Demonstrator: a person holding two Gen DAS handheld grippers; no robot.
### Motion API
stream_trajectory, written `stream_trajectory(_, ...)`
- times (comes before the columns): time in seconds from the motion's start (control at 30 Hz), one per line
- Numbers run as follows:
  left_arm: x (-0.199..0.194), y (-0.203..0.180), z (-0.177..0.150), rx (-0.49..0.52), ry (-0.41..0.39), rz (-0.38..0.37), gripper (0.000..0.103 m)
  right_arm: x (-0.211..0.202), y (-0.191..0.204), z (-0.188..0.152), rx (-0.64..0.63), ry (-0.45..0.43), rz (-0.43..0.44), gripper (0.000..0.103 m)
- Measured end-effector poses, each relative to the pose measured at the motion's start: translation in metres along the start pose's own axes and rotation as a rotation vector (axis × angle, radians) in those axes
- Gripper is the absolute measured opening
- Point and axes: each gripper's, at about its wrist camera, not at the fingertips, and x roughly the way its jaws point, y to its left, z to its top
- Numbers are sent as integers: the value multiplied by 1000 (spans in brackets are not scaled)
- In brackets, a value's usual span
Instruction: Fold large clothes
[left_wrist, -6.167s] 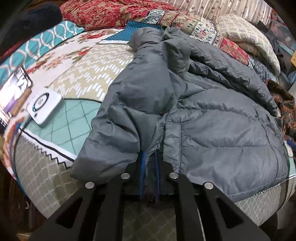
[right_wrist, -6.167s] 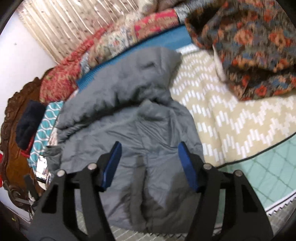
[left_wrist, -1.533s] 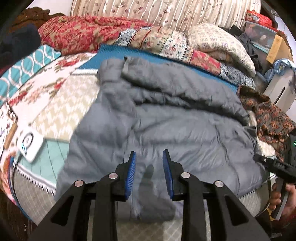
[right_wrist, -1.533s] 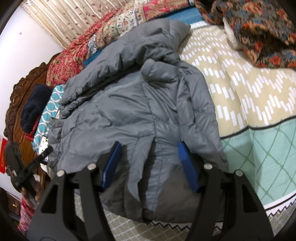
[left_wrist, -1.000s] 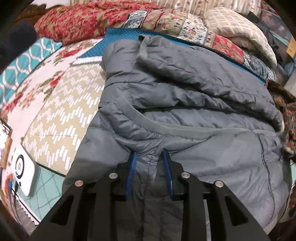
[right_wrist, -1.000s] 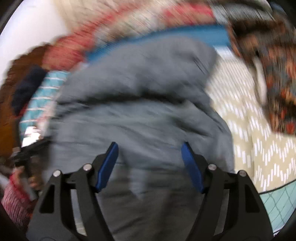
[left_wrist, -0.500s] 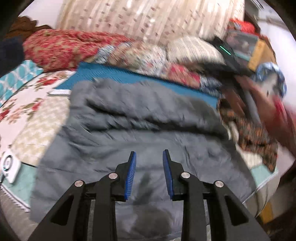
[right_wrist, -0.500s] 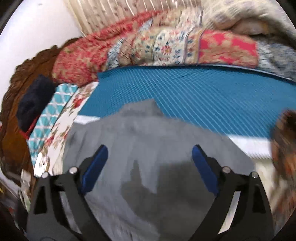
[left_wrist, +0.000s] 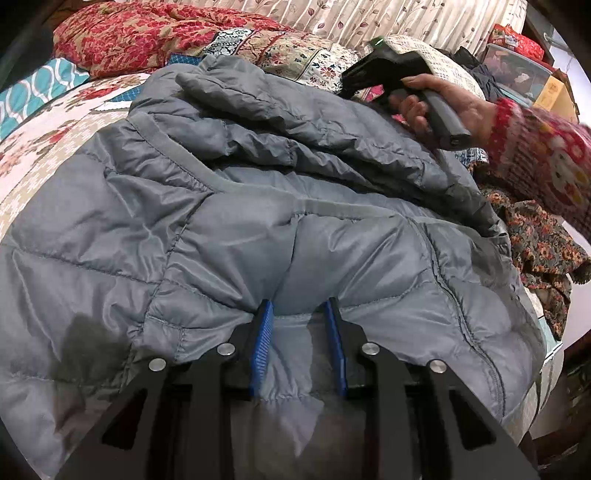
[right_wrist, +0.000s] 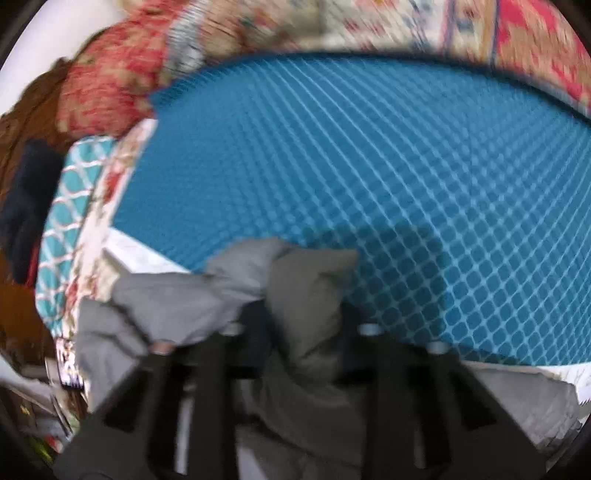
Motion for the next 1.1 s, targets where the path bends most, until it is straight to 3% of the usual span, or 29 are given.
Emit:
stream_trajectory(0.2, -7, 2, 3, -7, 4, 5, 50, -89, 42, -40, -166, -194, 36, 11)
stream_trajectory(0.3, -27, 7, 7, -56, -13, -19, 50, -137, 76, -90, -309, -298, 41, 11)
stream_trajectory(0.5, -103, 30, 0, -133, -133, -16, 50, -182, 121, -217, -494, -391, 49, 10)
stream_trajectory(0.67, -174, 53, -18, -181, -229, 41, 50, -189, 137, -317, -586, -403, 38, 10)
stream_trajectory(0.87, -238, 32, -8, -131, -362, -1, 50, -140, 137, -420, -610, -267, -25, 10)
stream_trajectory(1.0, -236, 7, 16, -58, -396, -34, 45, -120, 136, -452, -623, -246, -56, 10)
stream_trajectory(1.1, -196, -6, 35, -3, -354, -12, 44, -120, 133, -456, -606, -226, -48, 12)
